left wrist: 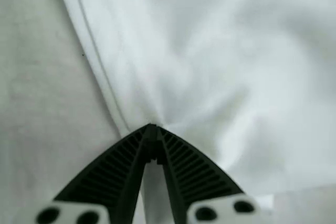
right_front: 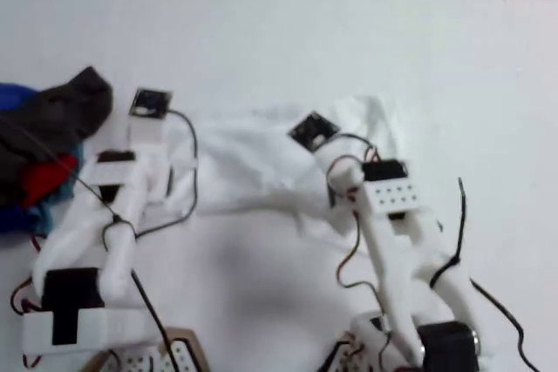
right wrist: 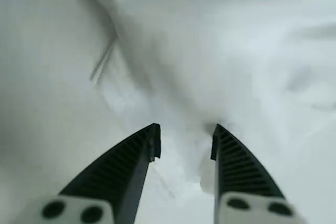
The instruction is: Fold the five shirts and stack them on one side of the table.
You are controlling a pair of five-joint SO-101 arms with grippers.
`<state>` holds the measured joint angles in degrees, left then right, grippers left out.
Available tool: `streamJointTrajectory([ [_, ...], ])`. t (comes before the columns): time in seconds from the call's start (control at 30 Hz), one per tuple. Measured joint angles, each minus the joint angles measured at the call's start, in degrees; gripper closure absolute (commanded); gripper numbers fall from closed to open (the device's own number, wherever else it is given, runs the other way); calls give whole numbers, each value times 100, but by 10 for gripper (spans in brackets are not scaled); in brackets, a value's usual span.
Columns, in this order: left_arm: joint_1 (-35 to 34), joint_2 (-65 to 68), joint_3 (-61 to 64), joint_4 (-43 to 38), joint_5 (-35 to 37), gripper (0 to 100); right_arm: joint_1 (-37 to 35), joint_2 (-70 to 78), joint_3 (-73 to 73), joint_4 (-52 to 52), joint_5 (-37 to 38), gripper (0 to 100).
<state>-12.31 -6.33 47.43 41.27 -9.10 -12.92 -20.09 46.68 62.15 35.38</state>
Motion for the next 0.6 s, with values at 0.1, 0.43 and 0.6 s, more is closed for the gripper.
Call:
streamJointTrajectory([
  [0.1,0,0,0,0,0,974,9,615,0,-580,-9,847],
  [0.43,0,0,0,-18,0,974,457,1697,-1231,-633,-9,967],
  [0.6,0,0,0,-18,0,974,818,1398,-1670,9,-9,979],
])
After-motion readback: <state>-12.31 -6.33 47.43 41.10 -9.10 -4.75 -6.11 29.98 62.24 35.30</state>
